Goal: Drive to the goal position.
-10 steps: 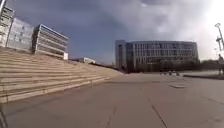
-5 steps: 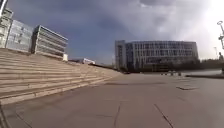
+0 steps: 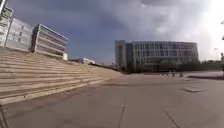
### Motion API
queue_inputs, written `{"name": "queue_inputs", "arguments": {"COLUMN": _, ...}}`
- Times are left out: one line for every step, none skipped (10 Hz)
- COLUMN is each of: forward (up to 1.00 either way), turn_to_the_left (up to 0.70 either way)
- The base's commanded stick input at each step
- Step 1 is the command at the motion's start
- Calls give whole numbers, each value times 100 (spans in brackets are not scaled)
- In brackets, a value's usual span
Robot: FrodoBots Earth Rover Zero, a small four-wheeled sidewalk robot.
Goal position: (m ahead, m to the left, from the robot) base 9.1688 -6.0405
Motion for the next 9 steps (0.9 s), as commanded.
{"name": "queue_inputs", "arguments": {"forward": 70, "turn_to_the_left": 0}}
{"name": "queue_inputs", "arguments": {"forward": 70, "turn_to_the_left": 0}}
{"name": "queue_inputs", "arguments": {"forward": 70, "turn_to_the_left": 0}}
{"name": "queue_inputs", "arguments": {"forward": 70, "turn_to_the_left": -2}}
{"name": "queue_inputs", "arguments": {"forward": 70, "turn_to_the_left": -18}}
{"name": "queue_inputs", "arguments": {"forward": 70, "turn_to_the_left": -28}}
{"name": "queue_inputs", "arguments": {"forward": 70, "turn_to_the_left": -28}}
{"name": "queue_inputs", "arguments": {"forward": 70, "turn_to_the_left": -28}}
{"name": "queue_inputs", "arguments": {"forward": 70, "turn_to_the_left": -15}}
